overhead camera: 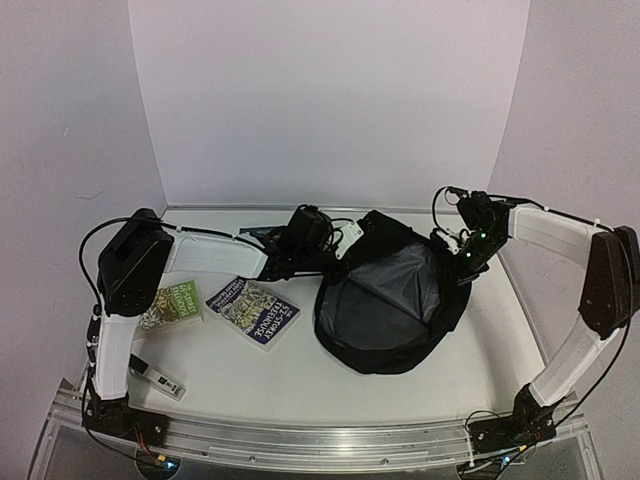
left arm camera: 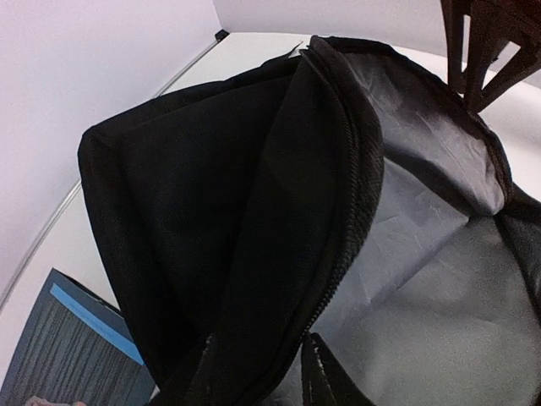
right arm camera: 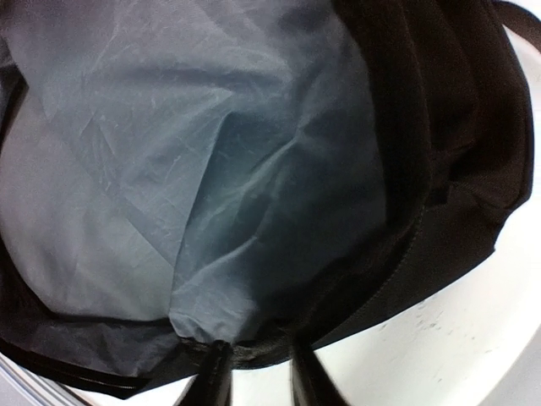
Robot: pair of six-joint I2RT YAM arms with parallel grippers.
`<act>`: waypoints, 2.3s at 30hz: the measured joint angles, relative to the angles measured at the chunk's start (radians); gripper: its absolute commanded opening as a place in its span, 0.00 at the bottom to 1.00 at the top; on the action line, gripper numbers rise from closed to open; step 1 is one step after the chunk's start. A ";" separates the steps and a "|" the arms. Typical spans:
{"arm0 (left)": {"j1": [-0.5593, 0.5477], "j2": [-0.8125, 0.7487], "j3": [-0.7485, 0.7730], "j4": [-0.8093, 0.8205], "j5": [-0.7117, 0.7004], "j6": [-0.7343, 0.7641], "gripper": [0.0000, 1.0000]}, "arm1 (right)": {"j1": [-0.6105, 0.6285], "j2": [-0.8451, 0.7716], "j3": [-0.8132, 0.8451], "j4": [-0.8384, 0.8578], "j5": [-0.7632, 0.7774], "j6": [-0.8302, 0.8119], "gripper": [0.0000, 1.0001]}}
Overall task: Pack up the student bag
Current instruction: Unzip the student bag at the center of the board.
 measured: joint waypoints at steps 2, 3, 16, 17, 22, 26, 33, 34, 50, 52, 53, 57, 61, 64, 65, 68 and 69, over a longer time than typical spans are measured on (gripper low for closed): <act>0.011 0.000 -0.001 0.003 -0.001 -0.005 0.08 | -0.004 0.000 0.000 0.003 0.011 0.002 0.00; 0.016 0.000 -0.001 0.004 0.001 -0.007 0.04 | -0.005 0.000 0.000 0.004 0.017 0.008 0.00; 0.057 -0.137 -0.118 -0.016 0.170 -0.155 0.00 | -0.010 -0.238 -0.064 -0.046 0.099 -0.058 0.00; 0.062 -0.145 -0.118 -0.018 0.180 -0.169 0.00 | -0.010 -0.250 -0.064 -0.049 0.110 -0.067 0.00; 0.102 -0.134 -0.087 -0.045 0.205 -0.219 0.00 | -0.011 -0.198 -0.050 -0.056 0.121 -0.092 0.50; 0.116 -0.066 0.037 -0.106 0.211 -0.236 0.00 | -0.016 -0.170 -0.052 -0.074 -0.020 -0.101 0.90; 0.126 0.078 0.256 -0.233 0.225 -0.288 0.00 | -0.005 -0.364 -0.111 -0.073 -0.230 -0.073 0.98; 0.130 0.095 0.280 -0.252 0.229 -0.302 0.00 | 0.007 -0.398 -0.125 -0.064 -0.238 -0.061 0.98; 0.173 0.157 0.361 -0.330 0.292 -0.413 0.00 | 0.202 -0.244 -0.248 0.204 -0.009 0.020 0.75; 0.173 0.157 0.361 -0.330 0.292 -0.413 0.00 | 0.204 -0.205 -0.249 0.239 0.041 0.030 0.68; 0.174 0.157 0.360 -0.329 0.292 -0.413 0.00 | 0.204 -0.191 -0.251 0.252 0.057 0.032 0.67; 0.174 0.157 0.350 -0.325 0.291 -0.413 0.00 | 0.204 -0.164 -0.271 0.284 0.111 0.031 0.65; 0.177 0.156 0.329 -0.315 0.291 -0.414 0.00 | 0.201 -0.164 -0.298 0.297 0.135 0.018 0.42; 0.181 0.156 0.313 -0.301 0.292 -0.418 0.00 | 0.198 -0.188 -0.323 0.299 0.118 0.014 0.02; 0.182 0.156 0.311 -0.298 0.292 -0.420 0.00 | 0.197 -0.196 -0.326 0.296 0.107 0.012 0.00; 0.185 0.152 0.304 -0.295 0.295 -0.422 0.00 | 0.191 -0.219 -0.327 0.283 0.052 0.008 0.00; 0.186 0.145 0.296 -0.295 0.297 -0.422 0.00 | 0.188 -0.233 -0.327 0.270 0.035 0.003 0.00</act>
